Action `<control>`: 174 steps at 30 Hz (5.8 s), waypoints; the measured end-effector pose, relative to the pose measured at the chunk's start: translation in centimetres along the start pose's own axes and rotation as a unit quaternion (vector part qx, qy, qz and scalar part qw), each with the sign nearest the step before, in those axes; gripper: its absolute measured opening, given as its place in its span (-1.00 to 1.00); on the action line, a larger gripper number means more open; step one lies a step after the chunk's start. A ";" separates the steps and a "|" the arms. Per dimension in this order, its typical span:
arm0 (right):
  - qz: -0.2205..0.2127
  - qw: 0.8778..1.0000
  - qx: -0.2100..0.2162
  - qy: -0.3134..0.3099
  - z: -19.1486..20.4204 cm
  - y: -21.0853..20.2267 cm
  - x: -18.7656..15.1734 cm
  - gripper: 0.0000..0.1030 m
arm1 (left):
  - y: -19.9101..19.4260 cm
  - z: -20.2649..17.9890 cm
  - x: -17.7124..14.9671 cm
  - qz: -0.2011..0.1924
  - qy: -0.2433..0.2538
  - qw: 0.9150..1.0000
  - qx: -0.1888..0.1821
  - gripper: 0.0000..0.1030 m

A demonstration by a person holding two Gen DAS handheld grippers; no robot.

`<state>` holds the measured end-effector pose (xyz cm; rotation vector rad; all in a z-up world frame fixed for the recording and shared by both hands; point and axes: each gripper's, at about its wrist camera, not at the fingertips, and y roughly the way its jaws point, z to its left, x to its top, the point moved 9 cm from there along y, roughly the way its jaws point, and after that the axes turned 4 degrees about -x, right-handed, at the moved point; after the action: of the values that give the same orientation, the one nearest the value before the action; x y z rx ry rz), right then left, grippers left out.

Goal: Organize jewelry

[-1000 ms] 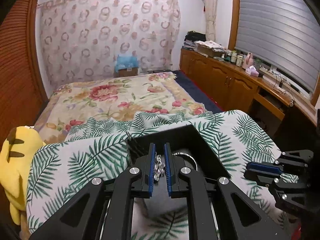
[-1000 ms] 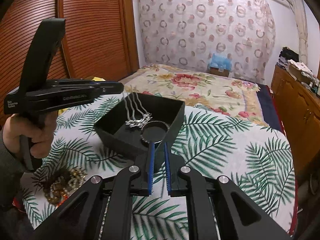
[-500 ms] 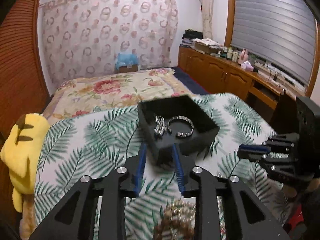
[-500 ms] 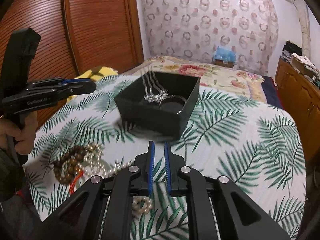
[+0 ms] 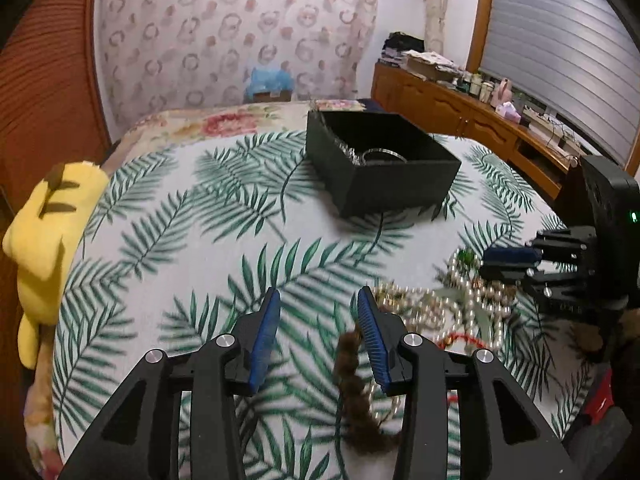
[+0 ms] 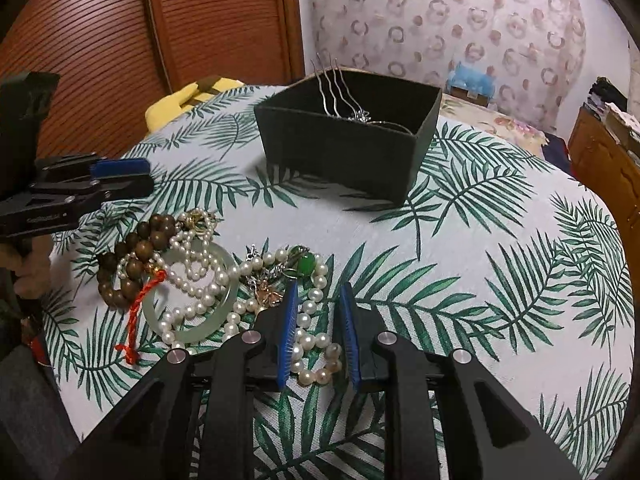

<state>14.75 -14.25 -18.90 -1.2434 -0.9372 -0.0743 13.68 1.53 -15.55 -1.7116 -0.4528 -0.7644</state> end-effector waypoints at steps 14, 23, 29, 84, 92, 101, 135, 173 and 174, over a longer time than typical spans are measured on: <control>0.001 1.000 -0.025 -0.012 0.2 0.3 0.1 -0.60 | 1.0 -1.7 -2.5 0.035 0.013 0.999 -0.022 -0.26; 0.000 0.999 -0.030 -0.016 0.1 0.2 0.0 -0.60 | 2.0 -2.0 -2.4 0.040 0.012 0.999 -0.032 -0.76; 0.000 0.999 -0.029 -0.016 0.1 0.2 0.0 -0.60 | -0.3 -2.1 -1.0 -0.002 0.011 1.000 -0.008 -0.76; -0.200 0.972 -0.109 -0.061 -1.9 -16.7 16.7 -0.84 | -7.3 -5.2 13.2 -0.150 0.045 0.987 -0.028 -0.76; -0.212 0.968 -0.120 -0.058 -2.9 -17.0 19.5 -0.84 | -7.1 -5.1 15.5 -0.154 0.051 0.987 -0.022 -0.76; -0.230 0.962 -0.134 -0.060 -3.4 -17.8 22.3 -0.84 | -5.1 -5.4 16.9 -0.144 0.055 0.988 -0.021 -0.76; -0.116 0.992 -0.053 -0.005 -3.7 -5.2 17.0 -0.83 | -0.4 -4.0 14.1 -0.096 0.034 0.995 -0.017 -0.12; -0.033 0.997 0.068 -0.028 9.1 -3.0 1.4 -0.53 | -1.0 1.8 -1.7 -0.007 -0.010 0.999 0.043 0.64; -0.029 0.997 0.069 -0.030 9.4 -2.7 1.2 -0.53 | -1.0 1.9 -1.9 -0.006 -0.012 0.999 0.044 0.64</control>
<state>8.85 -6.99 -15.90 -1.0956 -1.0135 -0.0189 12.14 3.82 -16.40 -1.6385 -0.5065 -0.7232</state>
